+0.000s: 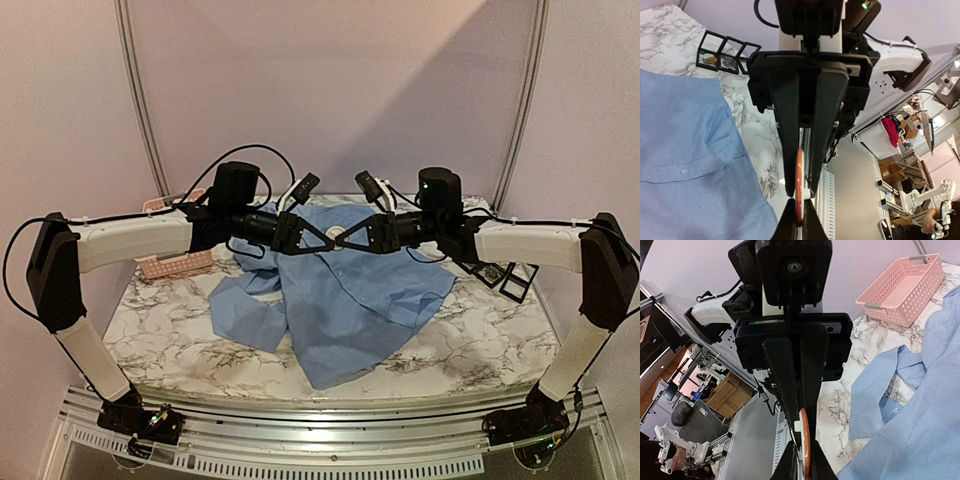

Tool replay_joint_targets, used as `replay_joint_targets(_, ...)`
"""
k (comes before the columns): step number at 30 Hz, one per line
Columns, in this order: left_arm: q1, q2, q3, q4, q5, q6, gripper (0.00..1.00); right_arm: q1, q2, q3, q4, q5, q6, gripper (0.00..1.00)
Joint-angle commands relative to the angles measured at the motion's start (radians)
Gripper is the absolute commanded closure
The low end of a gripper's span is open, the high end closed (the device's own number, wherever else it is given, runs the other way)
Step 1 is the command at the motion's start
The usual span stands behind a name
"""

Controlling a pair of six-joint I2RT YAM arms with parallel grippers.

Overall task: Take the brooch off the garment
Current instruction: Close the brooch securely.

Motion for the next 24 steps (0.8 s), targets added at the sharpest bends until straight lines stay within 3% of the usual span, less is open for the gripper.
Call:
replay_joint_targets(1,-0.001,0.006,-0.013,0.022,0.011,-0.001,1.00,0.005,0.016,0.003,0.005,0.010,0.003,0.93)
replay_joint_targets(24,-0.003,-0.003,-0.013,0.012,0.007,0.010,1.00,0.006,0.011,-0.001,0.005,0.071,0.013,1.00)
